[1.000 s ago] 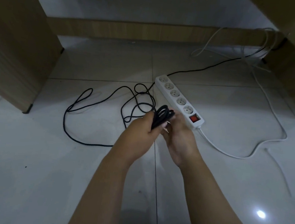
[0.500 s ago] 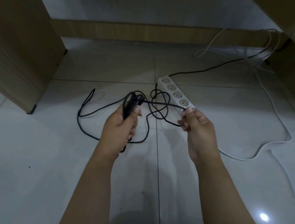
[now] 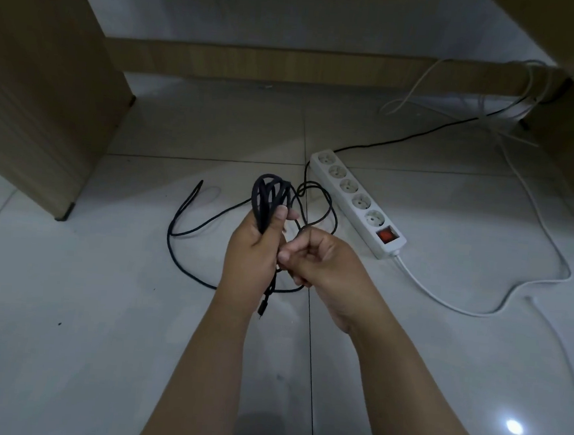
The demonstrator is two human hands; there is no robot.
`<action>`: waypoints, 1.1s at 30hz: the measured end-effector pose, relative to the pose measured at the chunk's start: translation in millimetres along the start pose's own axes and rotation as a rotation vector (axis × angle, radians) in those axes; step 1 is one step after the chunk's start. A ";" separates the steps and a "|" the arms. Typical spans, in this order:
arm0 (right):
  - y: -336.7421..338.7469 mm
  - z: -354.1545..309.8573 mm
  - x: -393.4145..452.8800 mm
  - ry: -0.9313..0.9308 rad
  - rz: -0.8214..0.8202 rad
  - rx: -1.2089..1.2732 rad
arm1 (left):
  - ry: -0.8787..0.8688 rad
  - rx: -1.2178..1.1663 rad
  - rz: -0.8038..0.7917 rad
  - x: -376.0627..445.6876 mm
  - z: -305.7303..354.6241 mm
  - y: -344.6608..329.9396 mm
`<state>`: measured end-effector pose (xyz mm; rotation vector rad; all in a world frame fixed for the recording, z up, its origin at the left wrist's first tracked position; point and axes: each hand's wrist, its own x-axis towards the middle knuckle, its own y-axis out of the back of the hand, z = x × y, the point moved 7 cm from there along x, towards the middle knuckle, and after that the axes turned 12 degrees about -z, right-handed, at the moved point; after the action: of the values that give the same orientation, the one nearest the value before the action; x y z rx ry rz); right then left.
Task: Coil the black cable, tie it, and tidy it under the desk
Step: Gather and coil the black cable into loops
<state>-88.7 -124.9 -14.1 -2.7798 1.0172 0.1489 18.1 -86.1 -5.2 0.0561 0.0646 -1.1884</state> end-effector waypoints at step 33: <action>34.4 -14.2 -7.7 0.042 0.354 -0.078 | 0.162 -0.081 -0.247 -4.8 -15.1 -14.4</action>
<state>-116.4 -148.7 -3.5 -2.6515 1.5386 0.1803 2.6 -85.9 -20.0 0.0740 0.2681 -1.4248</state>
